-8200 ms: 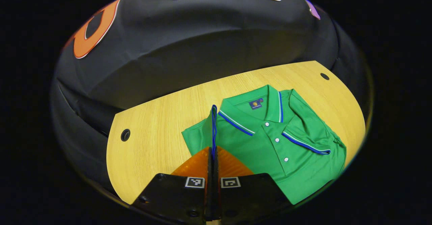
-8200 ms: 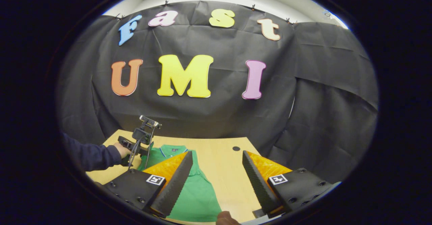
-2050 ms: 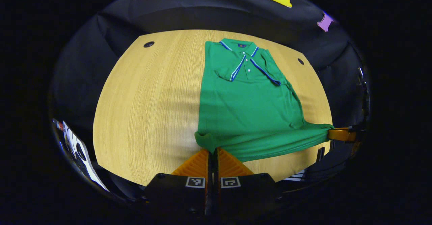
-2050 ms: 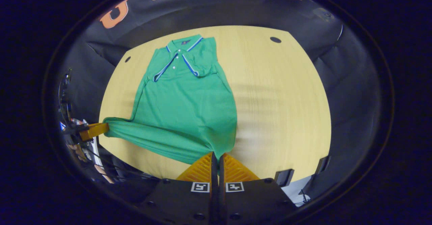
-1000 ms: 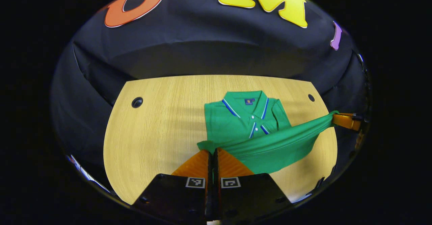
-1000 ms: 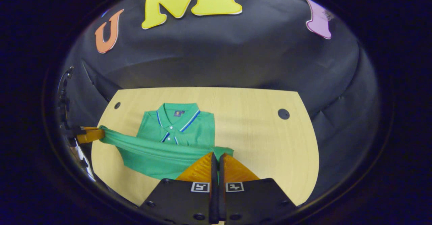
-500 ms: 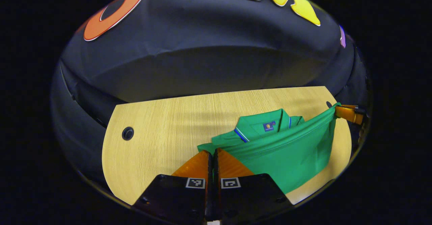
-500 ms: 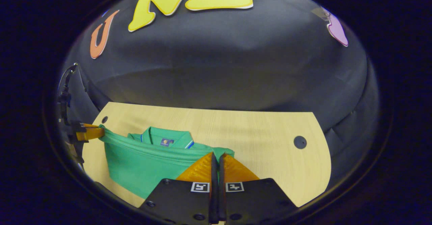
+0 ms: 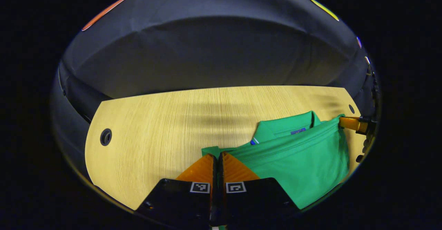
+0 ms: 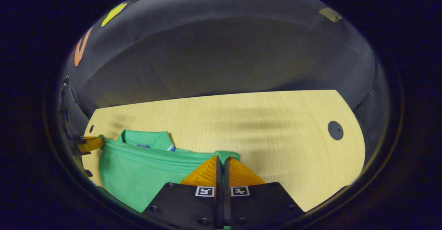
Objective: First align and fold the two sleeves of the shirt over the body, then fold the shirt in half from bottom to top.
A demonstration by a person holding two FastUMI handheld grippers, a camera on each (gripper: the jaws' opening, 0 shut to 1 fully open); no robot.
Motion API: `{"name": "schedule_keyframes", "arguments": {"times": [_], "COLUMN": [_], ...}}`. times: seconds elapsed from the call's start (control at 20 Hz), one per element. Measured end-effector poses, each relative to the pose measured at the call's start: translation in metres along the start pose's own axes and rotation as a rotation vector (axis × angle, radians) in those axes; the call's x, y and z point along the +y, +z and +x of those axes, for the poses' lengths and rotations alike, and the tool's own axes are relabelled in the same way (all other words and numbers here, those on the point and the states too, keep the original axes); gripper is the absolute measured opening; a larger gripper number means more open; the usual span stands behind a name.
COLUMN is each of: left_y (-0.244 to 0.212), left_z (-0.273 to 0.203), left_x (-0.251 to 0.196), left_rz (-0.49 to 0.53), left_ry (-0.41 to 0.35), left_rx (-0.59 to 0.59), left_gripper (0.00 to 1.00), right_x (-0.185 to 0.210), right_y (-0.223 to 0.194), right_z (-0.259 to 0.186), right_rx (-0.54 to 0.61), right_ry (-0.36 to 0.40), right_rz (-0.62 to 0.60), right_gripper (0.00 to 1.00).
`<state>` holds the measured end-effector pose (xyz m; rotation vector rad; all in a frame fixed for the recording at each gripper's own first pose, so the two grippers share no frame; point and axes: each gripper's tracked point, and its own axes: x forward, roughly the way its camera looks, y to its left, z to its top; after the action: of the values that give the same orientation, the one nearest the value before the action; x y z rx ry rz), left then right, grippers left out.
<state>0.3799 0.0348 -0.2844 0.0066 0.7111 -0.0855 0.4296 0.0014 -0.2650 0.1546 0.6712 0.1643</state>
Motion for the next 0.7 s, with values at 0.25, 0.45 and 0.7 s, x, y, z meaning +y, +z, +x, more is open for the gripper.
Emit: {"name": "schedule_keyframes", "arguments": {"times": [0.25,0.45,0.7], "left_y": [0.001,-0.001,0.021], "left_z": [0.001,-0.006,-0.049], "left_x": [0.001,0.012,0.018], "left_rz": [0.007,0.003,-0.115], "left_ry": [0.001,0.049,0.059], "left_rx": [-0.005,0.005,-0.092], "left_gripper": [0.06,0.57,0.83], "right_x": [-0.005,-0.009,-0.006], "right_y": [0.0,0.017,0.041], "right_z": [0.001,-0.017,-0.065], "right_rx": [0.001,-0.051,-0.115], "right_ry": [-0.017,-0.064,-0.092], "right_rz": [-0.008,0.024,-0.009], "right_gripper": [0.11,0.24,1.0]}}
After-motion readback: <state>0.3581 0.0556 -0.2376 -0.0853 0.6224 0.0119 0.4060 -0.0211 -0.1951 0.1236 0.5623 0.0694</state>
